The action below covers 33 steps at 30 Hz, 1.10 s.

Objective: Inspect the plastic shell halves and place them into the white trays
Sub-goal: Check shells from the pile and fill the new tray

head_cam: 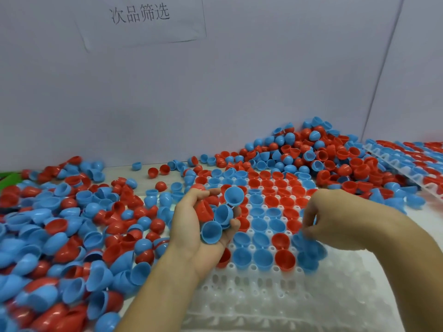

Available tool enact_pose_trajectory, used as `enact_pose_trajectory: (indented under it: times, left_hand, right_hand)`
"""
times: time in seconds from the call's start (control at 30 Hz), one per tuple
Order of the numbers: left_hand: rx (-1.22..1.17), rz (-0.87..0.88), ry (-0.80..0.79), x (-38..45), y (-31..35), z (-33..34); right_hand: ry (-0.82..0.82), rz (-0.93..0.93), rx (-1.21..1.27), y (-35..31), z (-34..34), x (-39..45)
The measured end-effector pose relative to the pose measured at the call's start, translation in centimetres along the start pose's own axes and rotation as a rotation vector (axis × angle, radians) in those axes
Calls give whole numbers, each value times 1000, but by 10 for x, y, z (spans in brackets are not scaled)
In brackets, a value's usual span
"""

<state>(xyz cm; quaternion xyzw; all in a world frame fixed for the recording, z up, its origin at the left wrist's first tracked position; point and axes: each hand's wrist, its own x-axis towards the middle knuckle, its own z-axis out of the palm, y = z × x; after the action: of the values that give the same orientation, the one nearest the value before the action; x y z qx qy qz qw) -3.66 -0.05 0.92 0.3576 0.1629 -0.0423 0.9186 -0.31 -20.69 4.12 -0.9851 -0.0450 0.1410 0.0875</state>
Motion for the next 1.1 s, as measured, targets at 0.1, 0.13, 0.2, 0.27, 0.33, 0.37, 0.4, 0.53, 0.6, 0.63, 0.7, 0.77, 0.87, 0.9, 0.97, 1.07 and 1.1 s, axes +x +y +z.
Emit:
enact_pose_trajectory:
  times: [0.1, 0.13, 0.2, 0.27, 0.33, 0.37, 0.4, 0.53, 0.6, 0.63, 0.7, 0.77, 0.87, 0.9, 0.97, 1.07, 1.1]
  left_hand:
    - [-21, -1, 8, 1, 3, -2]
    - [-26, 1, 12, 1, 3, -2]
    - [-26, 3, 17, 2, 3, -3]
    - [-24, 7, 16, 2, 3, -3]
    - [-24, 9, 16, 2, 3, -4]
    - [-23, 13, 20, 3, 3, -4]
    - [-21, 18, 25, 3, 3, -4]
    - [-19, 31, 25, 4, 2, -3]
    - [-14, 31, 20, 4, 1, -4]
    - [-14, 29, 18, 4, 1, -4]
    - [-22, 25, 18, 4, 2, -5]
    - [-29, 25, 21, 5, 2, -5]
    - [-30, 24, 25, 6, 2, -5]
    - [-30, 23, 23, 6, 1, -5]
    - [-22, 26, 22, 6, 1, -5]
    - [-20, 31, 13, 5, 2, -5]
    - [-22, 32, 13, 5, 2, -5]
  right_hand:
    - [-62, 12, -36, 4, -1, 0]
    - [-47, 12, -28, 6, -2, 0]
    - [-35, 3, 9, 11, -4, 0]
    - [-60, -5, 56, 16, -6, -1]
    - [-99, -1, 93, 22, -8, -3]
    - [-112, -1, 101, 25, -9, -4]
    - [-121, 1, 109, 28, -10, -5]
    - [-179, 25, 180, 36, -10, -5]
    - [-169, 31, 196, 38, -10, -4]
    - [-153, 30, 203, 40, -11, -3]
    - [-139, 23, 213, 43, -11, -3]
    - [-173, 23, 199, 43, -11, -4]
    - [-220, 44, 154, 39, -6, -1]
    - [-219, 47, 142, 37, -5, 0]
    - [-219, 50, 121, 34, -4, 1]
    - [-164, 32, 133, 37, -7, 0]
    - [-104, 17, 152, 40, -9, -1]
